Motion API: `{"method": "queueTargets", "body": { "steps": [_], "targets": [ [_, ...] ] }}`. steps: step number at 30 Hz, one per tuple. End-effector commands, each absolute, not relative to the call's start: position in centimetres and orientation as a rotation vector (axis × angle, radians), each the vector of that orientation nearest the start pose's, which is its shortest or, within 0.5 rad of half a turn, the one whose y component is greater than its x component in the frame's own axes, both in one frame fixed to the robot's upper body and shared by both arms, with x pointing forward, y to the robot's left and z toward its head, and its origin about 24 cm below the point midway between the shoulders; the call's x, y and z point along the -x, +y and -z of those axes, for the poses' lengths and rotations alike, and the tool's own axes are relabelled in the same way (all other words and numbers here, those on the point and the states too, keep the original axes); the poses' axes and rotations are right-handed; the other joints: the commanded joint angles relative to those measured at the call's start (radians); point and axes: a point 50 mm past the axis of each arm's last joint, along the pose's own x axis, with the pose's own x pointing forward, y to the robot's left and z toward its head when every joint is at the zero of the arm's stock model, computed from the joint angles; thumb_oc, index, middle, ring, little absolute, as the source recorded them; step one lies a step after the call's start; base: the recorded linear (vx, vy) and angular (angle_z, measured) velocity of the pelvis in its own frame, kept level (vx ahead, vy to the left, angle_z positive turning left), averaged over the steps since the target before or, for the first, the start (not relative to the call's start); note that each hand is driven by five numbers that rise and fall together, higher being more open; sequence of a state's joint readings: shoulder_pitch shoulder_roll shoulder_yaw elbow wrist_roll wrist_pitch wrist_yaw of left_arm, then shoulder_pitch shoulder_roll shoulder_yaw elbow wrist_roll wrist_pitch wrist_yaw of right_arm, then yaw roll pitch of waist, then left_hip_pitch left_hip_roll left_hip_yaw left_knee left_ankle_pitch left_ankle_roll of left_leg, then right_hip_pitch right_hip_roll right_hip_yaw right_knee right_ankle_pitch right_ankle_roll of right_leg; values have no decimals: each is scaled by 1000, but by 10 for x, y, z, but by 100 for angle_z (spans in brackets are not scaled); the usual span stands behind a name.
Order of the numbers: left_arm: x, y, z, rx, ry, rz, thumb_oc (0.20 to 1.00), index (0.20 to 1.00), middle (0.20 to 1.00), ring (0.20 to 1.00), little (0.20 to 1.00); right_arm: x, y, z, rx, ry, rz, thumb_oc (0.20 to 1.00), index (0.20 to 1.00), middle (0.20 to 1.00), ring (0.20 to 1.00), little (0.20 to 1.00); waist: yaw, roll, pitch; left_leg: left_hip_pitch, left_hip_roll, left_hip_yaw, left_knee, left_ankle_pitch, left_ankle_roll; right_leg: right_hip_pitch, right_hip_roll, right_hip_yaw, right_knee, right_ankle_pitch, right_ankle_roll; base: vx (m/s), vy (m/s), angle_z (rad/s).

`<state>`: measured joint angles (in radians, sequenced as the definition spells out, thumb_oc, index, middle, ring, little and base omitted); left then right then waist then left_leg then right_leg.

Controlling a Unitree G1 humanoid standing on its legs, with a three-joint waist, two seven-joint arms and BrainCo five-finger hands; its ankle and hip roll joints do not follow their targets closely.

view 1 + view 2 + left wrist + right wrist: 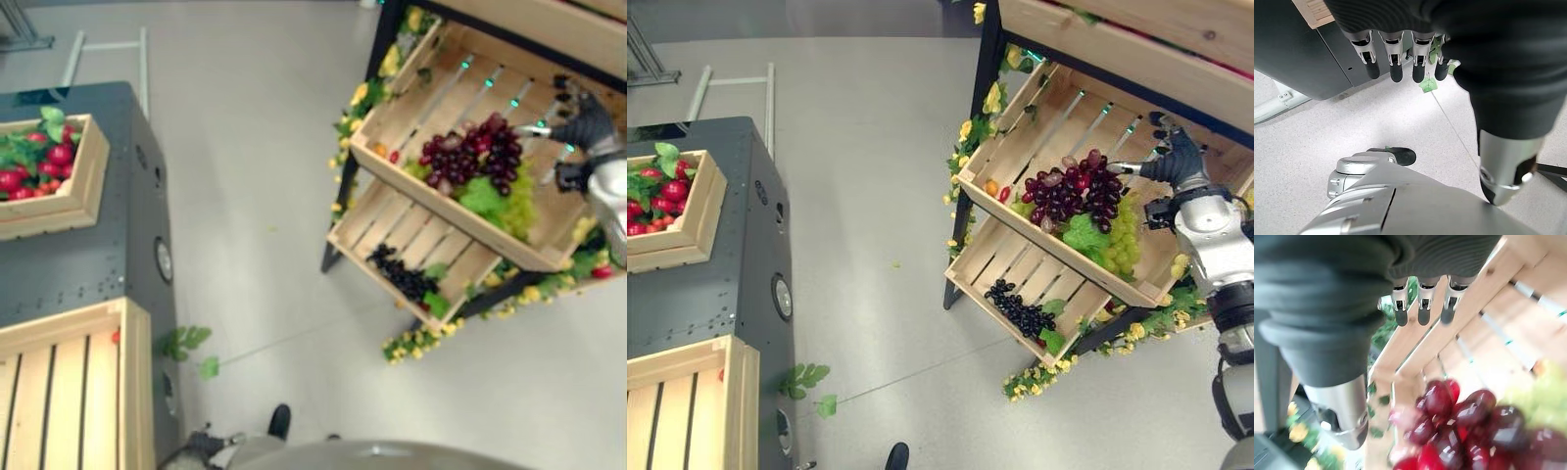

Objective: Pick up the fruits from the basket on one side to the basket on the other side

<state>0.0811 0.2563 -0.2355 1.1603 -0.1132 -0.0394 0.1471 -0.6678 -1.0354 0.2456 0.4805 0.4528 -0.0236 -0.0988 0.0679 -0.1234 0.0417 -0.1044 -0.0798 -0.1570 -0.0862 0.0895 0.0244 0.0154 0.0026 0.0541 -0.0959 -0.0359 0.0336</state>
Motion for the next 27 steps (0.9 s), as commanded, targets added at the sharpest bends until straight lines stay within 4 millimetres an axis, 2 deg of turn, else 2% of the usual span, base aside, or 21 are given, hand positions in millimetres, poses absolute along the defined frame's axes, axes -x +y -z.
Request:
{"method": "queueTargets", "body": {
  "steps": [1, 6, 9, 11, 14, 17, 21, 25, 27],
  "targets": [
    [-58, 214, 170, -331, 1252, -57, 1000, 1000, 1000, 1000, 1000, -324, -326, -250, 562, -346, 268, 1000, 1000, 1000, 1000, 1000, 10, -5, -33, 9, 3, -52, 13, -85, -35, -23, -1, -17, 10, -16, 54, 5, 6, 7],
    [-62, 215, 169, -338, 1243, -70, 1000, 1000, 1000, 1000, 1000, -308, -311, -235, 510, -416, 222, 1000, 1000, 1000, 1000, 1000, 7, 3, -40, 7, 0, -63, 11, -86, -31, -24, -8, -22, 11, -19, 56, 2, 3, 1],
    [-63, 218, 168, -338, 1237, -83, 1000, 1000, 1000, 1000, 1000, -298, -303, -233, 480, -465, 189, 1000, 1000, 1000, 1000, 1000, 7, 5, -42, 6, -2, -67, 11, -87, -29, -24, -10, -25, 11, -20, 57, 4, 16, 5],
    [-66, 218, 168, -338, 1228, -94, 1000, 1000, 1000, 1000, 1000, -290, -289, -227, 425, -512, 138, 1000, 1000, 1000, 1000, 1000, 6, 9, -43, 6, -6, -72, 12, -89, -26, -24, -14, -26, 12, -21, 58, 0, 0, 0],
    [-67, 219, 167, -341, 1223, -99, 1000, 1000, 1000, 1000, 1000, -282, -282, -225, 418, -539, 108, 1000, 1000, 1000, 1000, 1000, 8, 8, -45, 5, -9, -75, 12, -89, -23, -24, -18, -28, 13, -21, 58, -1, 9, 1],
    [-70, 220, 166, -340, 1209, -111, 1000, 1000, 1000, 1000, 1000, -272, -264, -214, 356, -566, 40, 1000, 1000, 1000, 1000, 1000, 9, 7, -48, 4, -17, -76, 14, -92, -18, -26, -22, -31, 16, -21, 62, 1, 22, 2],
    [-72, 222, 165, -341, 1199, -122, 1000, 1000, 1000, 1000, 1000, -263, -254, -203, 313, -575, 12, 1000, 1000, 1000, 1000, 1000, 12, -1, -51, 8, -22, -82, 17, -95, -14, -21, -25, -32, 25, -25, 62, 0, 0, 1],
    [-75, 227, 164, -356, 1187, -132, 1000, 1000, 1000, 1000, 1000, -255, -240, -187, 250, -568, -21, 1000, 1000, 1000, 1000, 1000, 13, -8, -47, 17, -23, -96, 18, -95, -7, -51, -16, -32, 116, -47, 58, -14, 3, 10],
    [-80, 232, 161, -363, 1173, -157, 1000, 1000, 1000, 1000, 1000, -251, -228, -177, 221, -552, -76, 1000, 1000, 1000, 1000, 1000, 2, 6, -26, 33, -20, -122, 19, -89, -2, -102, 19, -9, 233, -63, 64, -31, 28, 16]
  ]
}}
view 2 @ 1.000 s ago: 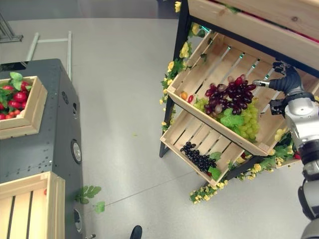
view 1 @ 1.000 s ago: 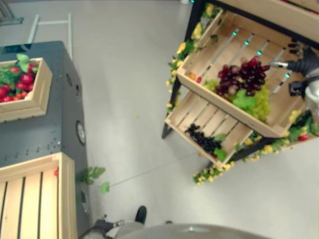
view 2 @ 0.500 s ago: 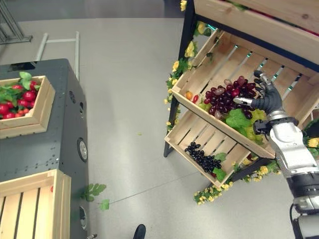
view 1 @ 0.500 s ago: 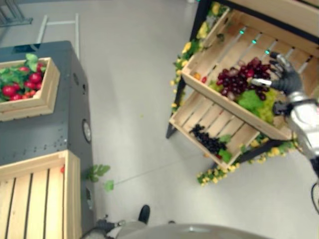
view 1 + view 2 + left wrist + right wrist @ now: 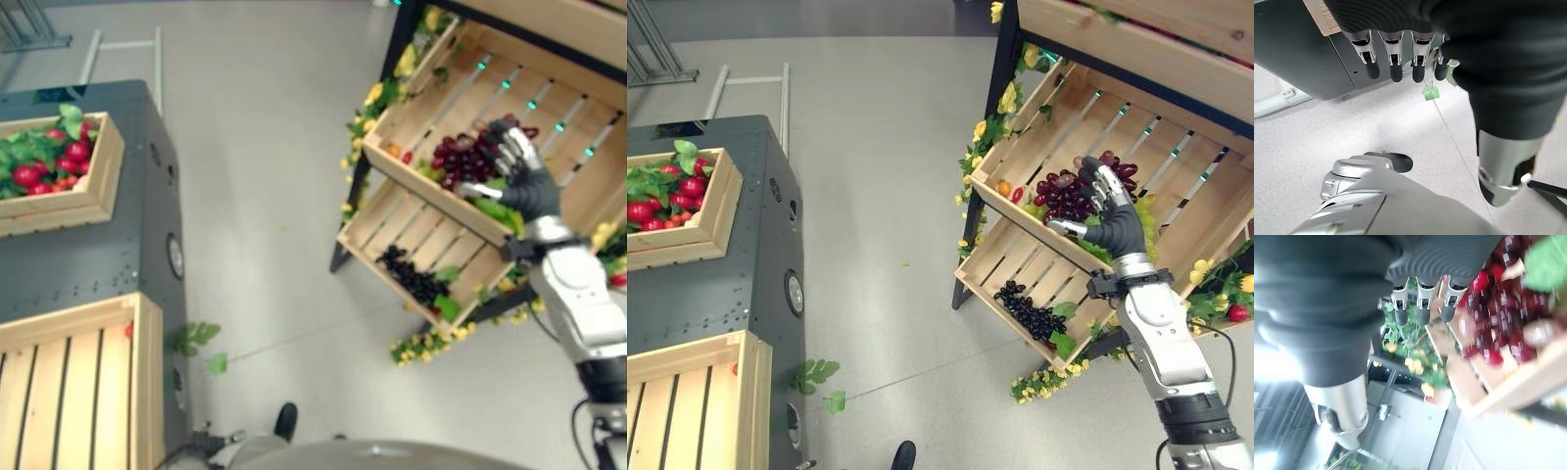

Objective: Pick up the fruits from the basket on one side to the basket on the other side

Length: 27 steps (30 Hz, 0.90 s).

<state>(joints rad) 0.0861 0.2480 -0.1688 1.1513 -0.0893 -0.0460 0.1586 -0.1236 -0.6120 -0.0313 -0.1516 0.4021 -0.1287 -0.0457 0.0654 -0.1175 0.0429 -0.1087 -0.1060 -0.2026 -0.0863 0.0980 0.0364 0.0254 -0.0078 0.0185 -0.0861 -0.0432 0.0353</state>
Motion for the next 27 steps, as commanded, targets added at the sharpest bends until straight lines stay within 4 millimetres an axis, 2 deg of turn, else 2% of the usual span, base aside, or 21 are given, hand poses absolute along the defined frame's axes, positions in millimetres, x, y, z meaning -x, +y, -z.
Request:
{"method": "queueTargets", "body": {
  "steps": [1, 3, 4, 5, 6, 10, 14, 18, 19, 20, 23, 25, 27],
  "targets": [
    [-80, 234, 161, -364, 1176, -155, 1000, 1000, 1000, 1000, 1000, -249, -226, -174, 222, -543, -83, 1000, 1000, 1000, 1000, 1000, -6, 9, -18, 46, 5, -92, 19, -93, -13, -131, 46, 46, 272, -70, 66, -13, 48, 22],
    [-83, 235, 161, -381, 1168, -149, 1000, 1000, 1000, 1000, 1000, -243, -222, -165, 221, -515, -108, 1000, 1000, 1000, 1000, 1000, -33, 31, 2, 55, 6, -142, 22, -78, -15, -159, 105, 155, 345, -102, 61, -9, 32, 45],
    [-82, 235, 161, -381, 1168, -149, 1000, 1000, 1000, 1000, 1000, -243, -222, -165, 221, -515, -109, 1000, 1000, 1000, 1000, 1000, -33, 31, 3, 56, 5, -143, 22, -79, -15, -160, 105, 154, 350, -105, 60, 3, 13, 65],
    [-84, 237, 160, -397, 1169, -141, 1000, 1000, 1000, 1000, 1000, -236, -225, -160, 243, -493, -102, 1000, 1000, 1000, 1000, 1000, -46, 38, 2, 58, -5, -185, 26, -70, -21, -141, 122, 228, 346, -132, 45, 12, 0, 75],
    [-84, 236, 160, -405, 1164, -131, 1000, 1000, 1000, 1000, 1000, -231, -227, -154, 239, -470, -96, 1000, 1000, 1000, 1000, 1000, -55, 41, 1, 58, -13, -212, 32, -70, -24, -130, 132, 274, 348, -144, 33, 20, -11, 85],
    [-89, 230, 160, -420, 1147, -98, 1000, 1000, 1000, 1000, 1000, -221, -228, -142, 263, -431, -78, 1000, 1000, 1000, 1000, 1000, -74, 54, -9, 37, -32, -268, 68, -67, -46, -102, 148, 327, 330, -153, 8, -11, -84, 83],
    [-90, 221, 162, -404, 1136, -96, 1000, 1000, 1000, 1000, 1000, -218, -221, -130, 292, -389, -103, 1000, 1000, 1000, 1000, 1000, -71, 70, -16, -2, -28, -289, 90, -58, -82, -81, 125, 276, 259, -135, 0, -94, -155, 58],
    [-98, 208, 162, -388, 1108, -82, 1000, 1000, 1000, 1000, 1000, -220, -217, -119, 297, -343, -139, 1000, 1000, 1000, 1000, 1000, -60, 99, 17, -60, -10, -282, 119, -29, -123, -62, 120, 214, 177, -104, -12, -163, -160, 59],
    [-98, 208, 162, -387, 1108, -82, 1000, 1000, 1000, 1000, 1000, -221, -217, -119, 297, -343, -139, 1000, 1000, 1000, 1000, 1000, -62, 100, 17, -61, -10, -285, 119, -29, -123, -61, 120, 212, 174, -102, -12, -195, -175, 36],
    [-96, 202, 164, -353, 1120, -84, 1000, 1000, 1000, 1000, 1000, -220, -216, -114, 296, -318, -150, 1000, 1000, 1000, 1000, 1000, -57, 113, 29, -88, 10, -274, 114, -4, -147, -41, 117, 180, 133, -94, -17, -183, -168, 47],
    [-93, 196, 166, -302, 1144, -107, 1000, 1000, 1000, 1000, 1000, -221, -215, -105, 292, -286, -153, 1000, 1000, 1000, 1000, 1000, -50, 129, 54, -117, 32, -271, 104, 34, -168, -14, 126, 153, 75, -71, -26, -211, -200, 70],
    [-92, 192, 167, -283, 1152, -108, 1000, 1000, 1000, 1000, 1000, -220, -217, -101, 306, -274, -133, 1000, 1000, 1000, 1000, 1000, -58, 129, 69, -136, 45, -213, 102, 20, -169, 11, 118, 140, 46, -70, -29, -170, -132, 49],
    [-93, 189, 167, -304, 1146, -84, 1000, 1000, 1000, 1000, 1000, -216, -222, -89, 303, -222, -100, 1000, 1000, 1000, 1000, 1000, -76, 129, 79, -151, 74, -108, 87, 8, -159, 22, 104, 110, 31, -61, -23, -168, -67, 77]
  ]
}}
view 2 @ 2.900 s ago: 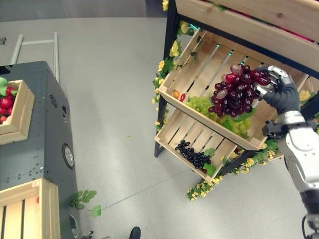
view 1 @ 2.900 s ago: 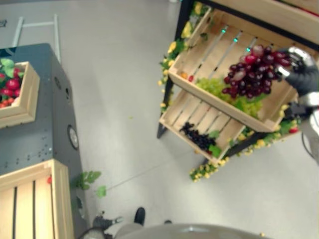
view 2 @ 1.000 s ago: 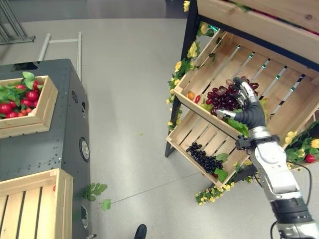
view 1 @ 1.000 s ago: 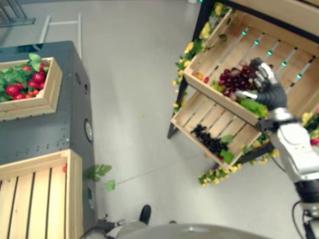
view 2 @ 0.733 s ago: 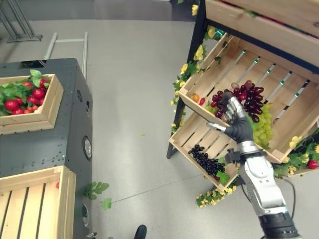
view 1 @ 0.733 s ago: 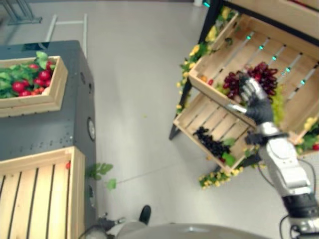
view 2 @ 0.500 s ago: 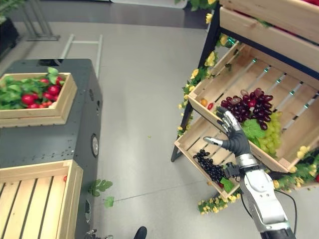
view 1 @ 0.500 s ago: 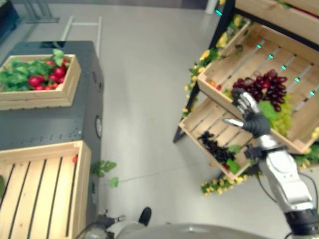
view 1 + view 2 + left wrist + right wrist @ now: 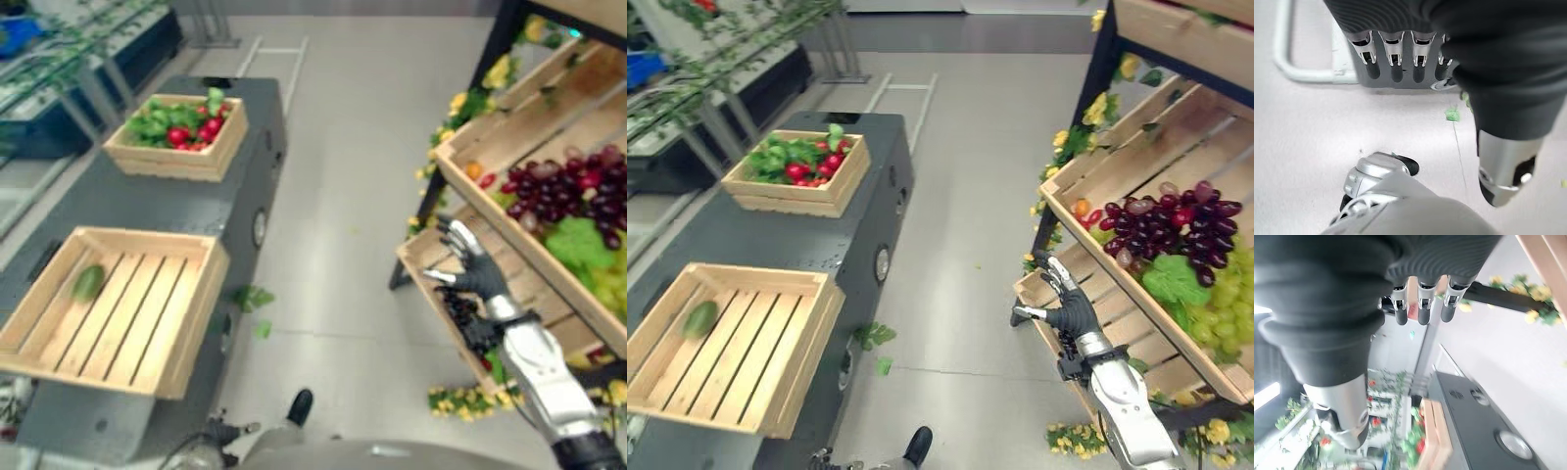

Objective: Pick up the fruits from the basket on one side to the basket on the other side

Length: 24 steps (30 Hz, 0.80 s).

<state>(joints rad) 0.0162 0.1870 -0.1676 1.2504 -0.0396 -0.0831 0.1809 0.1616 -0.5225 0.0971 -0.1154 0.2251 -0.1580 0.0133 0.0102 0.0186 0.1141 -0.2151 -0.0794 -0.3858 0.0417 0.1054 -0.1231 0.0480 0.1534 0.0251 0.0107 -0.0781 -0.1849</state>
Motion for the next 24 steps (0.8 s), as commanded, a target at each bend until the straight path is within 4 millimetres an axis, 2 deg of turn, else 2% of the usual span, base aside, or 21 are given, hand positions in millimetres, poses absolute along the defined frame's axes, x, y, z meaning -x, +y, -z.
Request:
{"method": "queueTargets", "body": {
  "steps": [1, 2, 3, 4, 5, 7, 8, 9, 10, 11, 14, 17, 19, 22, 24],
  "targets": [
    [-92, 189, 168, -312, 1153, -74, 1000, 1000, 1000, 1000, 1000, -215, -226, -84, 326, -200, -77, 1000, 1000, 1000, 1000, 1000, -29, -8, 12, -44, 70, 159, -51, -4, 11, 6, -69, 84, -68, -27, 199, -116, -30, 102],
    [-92, 189, 168, -312, 1153, -74, 1000, 1000, 1000, 1000, 1000, -215, -226, -84, 326, -201, -77, 1000, 1000, 1000, 1000, 1000, -29, -7, 11, -47, 71, 159, -51, -1, 11, 4, -68, 84, -69, -23, 200, -141, -26, 90],
    [-87, 189, 169, -325, 1170, -62, 1000, 1000, 1000, 1000, 1000, -212, -229, -73, 314, -157, -52, 1000, 1000, 1000, 1000, 1000, -36, -5, 15, -71, 85, 290, -26, 5, 32, 1, -79, 43, -72, -17, 207, -81, -5, 64],
    [-87, 189, 169, -325, 1170, -62, 1000, 1000, 1000, 1000, 1000, -212, -229, -73, 314, -158, -52, 1000, 1000, 1000, 1000, 1000, -35, -5, 15, -73, 85, 291, -24, 4, 32, 1, -79, 44, -73, -17, 207, -225, -30, 88],
    [-81, 193, 170, -319, 1188, -90, 1000, 1000, 1000, 1000, 1000, -209, -227, -64, 316, -124, -49, 1000, 1000, 1000, 1000, 1000, -31, -9, 17, -60, 75, 353, 49, -11, 36, -6, -88, 7, -84, 8, 214, -246, -17, 91],
    [-74, 197, 171, -292, 1205, -126, 1000, 1000, 1000, 1000, 1000, -209, -227, -57, 322, -91, -54, 1000, 1000, 1000, 1000, 1000, -25, -21, 16, -21, 49, 297, 126, -64, 40, -21, -110, -13, -83, 27, 221, -260, -8, 66],
    [-74, 197, 171, -292, 1204, -126, 1000, 1000, 1000, 1000, 1000, -210, -227, -57, 322, -92, -55, 1000, 1000, 1000, 1000, 1000, -27, -21, 15, -25, 49, 296, 125, -60, 39, -24, -110, -14, -83, 29, 221, -238, -8, 23],
    [-71, 197, 171, -264, 1211, -149, 1000, 1000, 1000, 1000, 1000, -210, -227, -52, 320, -71, -56, 1000, 1000, 1000, 1000, 1000, -32, -32, -3, 34, 27, 293, 141, -124, 57, -56, -131, -50, -78, 43, 229, -203, -16, 6],
    [-71, 197, 171, -250, 1213, -157, 1000, 1000, 1000, 1000, 1000, -210, -226, -51, 315, -70, -58, 1000, 1000, 1000, 1000, 1000, -36, -41, -11, 61, 16, 298, 162, -163, 66, -68, -145, -66, -76, 49, 231, -241, -15, 30],
    [-70, 196, 172, -227, 1214, -164, 1000, 1000, 1000, 1000, 1000, -209, -226, -46, 315, -51, -61, 1000, 1000, 1000, 1000, 1000, -42, -41, -17, 105, 6, 303, 194, -228, 74, -77, -151, -90, -72, 50, 231, -136, -2, 41],
    [-66, 194, 173, -162, 1232, -209, 1000, 1000, 1000, 1000, 1000, -204, -229, -31, 307, 15, -33, 1000, 1000, 1000, 1000, 1000, -67, -30, -53, 219, 17, 319, 149, -286, 75, -125, -170, -169, -75, 75, 242, -152, 56, 51],
    [-67, 192, 173, -115, 1227, -235, 1000, 1000, 1000, 1000, 1000, -201, -233, -17, 305, 75, 7, 1000, 1000, 1000, 1000, 1000, -88, -9, -76, 286, 45, 369, 63, -288, 73, -167, -181, -240, -66, 94, 251, -180, 105, 87],
    [-66, 190, 174, -94, 1238, -238, 1000, 1000, 1000, 1000, 1000, -199, -235, -5, 291, 129, 35, 1000, 1000, 1000, 1000, 1000, -89, -2, -79, 279, 59, 397, -6, -255, 80, -180, -187, -267, -60, 109, 257, -119, 111, 87],
    [-61, 193, 174, -78, 1252, -264, 1000, 1000, 1000, 1000, 1000, -200, -232, 6, 307, 177, 19, 1000, 1000, 1000, 1000, 1000, -76, -11, -81, 287, 52, 385, -26, -257, 89, -187, -192, -264, -53, 126, 266, -52, 86, 93],
    [-58, 198, 174, -55, 1249, -280, 1000, 1000, 1000, 1000, 1000, -196, -228, 24, 274, 253, 20, 1000, 1000, 1000, 1000, 1000, -59, -21, -78, 294, 46, 386, -92, -230, 107, -203, -194, -251, -47, 148, 278, -107, 131, 26]
  ]
}}
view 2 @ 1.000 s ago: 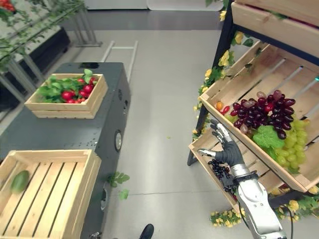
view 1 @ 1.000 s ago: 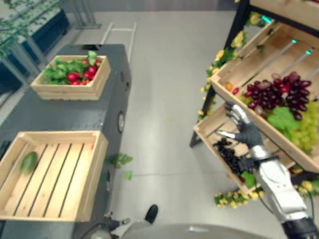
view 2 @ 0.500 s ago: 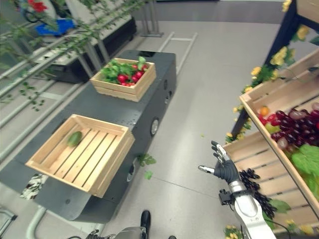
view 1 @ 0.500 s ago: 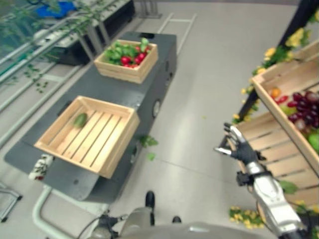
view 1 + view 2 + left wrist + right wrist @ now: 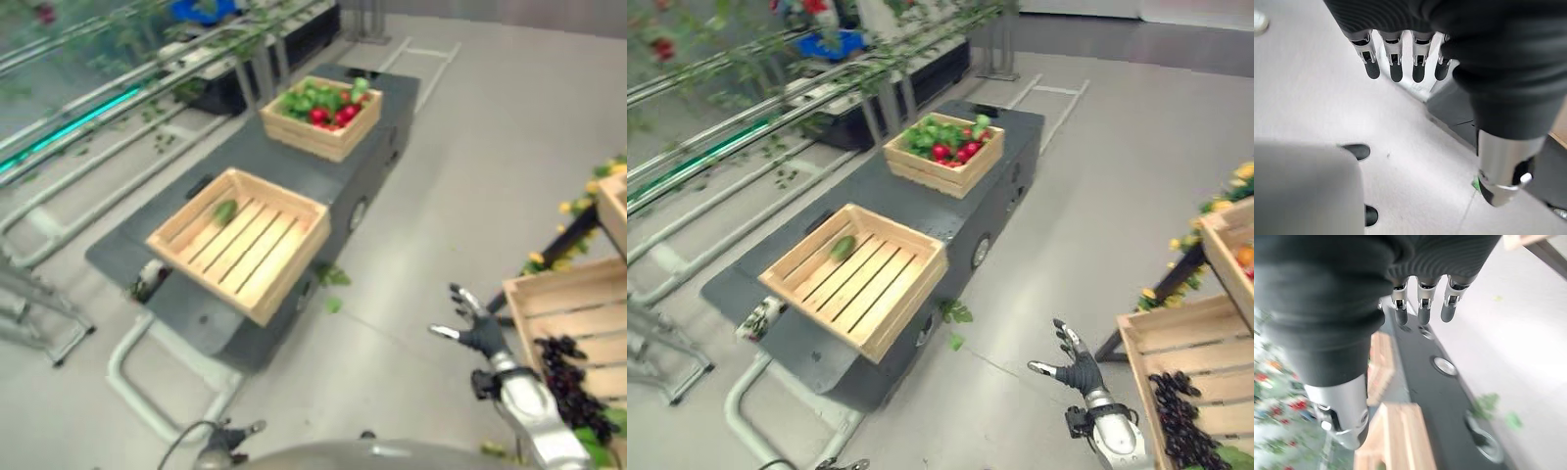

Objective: Pick up the fruits from the basket on one side to the basket on the other side

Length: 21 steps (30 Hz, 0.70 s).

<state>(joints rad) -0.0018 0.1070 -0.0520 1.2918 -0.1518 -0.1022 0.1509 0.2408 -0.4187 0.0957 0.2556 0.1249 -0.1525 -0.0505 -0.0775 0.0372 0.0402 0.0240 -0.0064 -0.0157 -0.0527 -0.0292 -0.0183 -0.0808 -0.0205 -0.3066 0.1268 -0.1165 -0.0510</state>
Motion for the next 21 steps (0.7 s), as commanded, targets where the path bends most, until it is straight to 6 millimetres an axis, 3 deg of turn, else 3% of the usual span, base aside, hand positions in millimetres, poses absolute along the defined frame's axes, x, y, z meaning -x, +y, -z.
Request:
{"method": "queueTargets", "body": {
  "steps": [1, 2, 4, 7, 8, 9, 10, 11, 13, 15, 16, 18, 21],
  "targets": [
    [-58, 198, 174, -55, 1248, -281, 1000, 1000, 1000, 1000, 1000, -197, -228, 24, 274, 253, 19, 1000, 1000, 1000, 1000, 1000, 29, -40, -4, 56, -28, 17, 0, -94, 3, -75, -21, 82, -163, 187, 145, -167, 170, -9],
    [-58, 202, 173, -49, 1242, -288, 1000, 1000, 1000, 1000, 1000, -194, -224, 40, 273, 323, 12, 1000, 1000, 1000, 1000, 1000, 37, -52, 4, 49, -40, 5, -28, -70, 14, -102, -26, 95, -145, 202, 155, -144, 131, -11],
    [-60, 205, 172, -53, 1234, -287, 1000, 1000, 1000, 1000, 1000, -192, -224, 46, 271, 350, 13, 1000, 1000, 1000, 1000, 1000, 37, -57, 9, 46, -43, 0, -31, -64, 17, -108, -28, 102, -139, 204, 158, -142, 110, 2],
    [-68, 213, 169, -81, 1198, -273, 1000, 1000, 1000, 1000, 1000, -175, -223, 82, 244, 533, 44, 1000, 1000, 1000, 1000, 1000, 29, -69, 41, 21, -49, -40, -33, -34, 29, -162, -11, 234, -74, 194, 174, -181, 94, 20],
    [-74, 216, 168, -91, 1185, -270, 1000, 1000, 1000, 1000, 1000, -170, -223, 93, 245, 591, 53, 1000, 1000, 1000, 1000, 1000, 23, -69, 46, 3, -55, -62, -29, -18, 36, -168, 31, 325, -31, 170, 176, -124, 57, 46],
    [-74, 216, 168, -91, 1185, -270, 1000, 1000, 1000, 1000, 1000, -170, -223, 93, 245, 591, 53, 1000, 1000, 1000, 1000, 1000, 23, -70, 46, 2, -55, -62, -29, -18, 36, -168, 31, 325, -31, 170, 176, -109, 56, 58],
    [-76, 217, 167, -111, 1187, -258, 1000, 1000, 1000, 1000, 1000, -164, -224, 101, 254, 638, 56, 1000, 1000, 1000, 1000, 1000, 21, -74, 43, -12, -63, -77, -26, -7, 40, -153, 52, 370, -25, 151, 172, -105, 21, 43],
    [-78, 217, 167, -123, 1186, -240, 1000, 1000, 1000, 1000, 1000, -140, -229, 124, 250, 800, 91, 1000, 1000, 1000, 1000, 1000, 32, -78, 36, -32, -71, -99, -21, 4, 43, -110, 53, 384, -36, 120, 160, -141, -5, 37],
    [-78, 218, 167, -129, 1187, -236, 1000, 1000, 1000, 1000, 1000, -134, -228, 131, 272, 852, 74, 1000, 1000, 1000, 1000, 1000, 42, -77, 27, -47, -62, -93, -22, 13, 40, -94, 43, 363, -36, 107, 155, -87, -41, 37],
    [-77, 221, 167, -99, 1192, -233, 1000, 1000, 1000, 1000, 1000, -97, -228, 155, 291, 1078, 53, 1000, 1000, 1000, 1000, 1000, 79, -75, 0, -70, -48, -73, -16, 25, 36, -38, 47, 313, -21, 57, 143, -69, -58, 5],
    [-77, 221, 167, -100, 1191, -233, 1000, 1000, 1000, 1000, 1000, -97, -228, 155, 291, 1077, 53, 1000, 1000, 1000, 1000, 1000, 79, -76, 1, -69, -49, -72, -16, 23, 36, -37, 46, 313, -20, 55, 143, -41, -89, -32],
    [-73, 222, 168, -64, 1215, -227, 1000, 1000, 1000, 1000, 1000, -65, -231, 166, 292, 1257, 59, 1000, 1000, 1000, 1000, 1000, 103, -90, -24, -77, -55, -64, -14, 23, 28, 18, 19, 284, -105, 67, 146, 1, -106, -31],
    [-67, 220, 170, -41, 1252, -219, 1000, 1000, 1000, 1000, 1000, -58, -231, 169, 374, 1323, -23, 1000, 1000, 1000, 1000, 1000, 104, -87, -37, -60, -39, -64, -11, 16, 17, 33, 18, 288, -125, 72, 142, 54, -106, -6]
  ]
}}
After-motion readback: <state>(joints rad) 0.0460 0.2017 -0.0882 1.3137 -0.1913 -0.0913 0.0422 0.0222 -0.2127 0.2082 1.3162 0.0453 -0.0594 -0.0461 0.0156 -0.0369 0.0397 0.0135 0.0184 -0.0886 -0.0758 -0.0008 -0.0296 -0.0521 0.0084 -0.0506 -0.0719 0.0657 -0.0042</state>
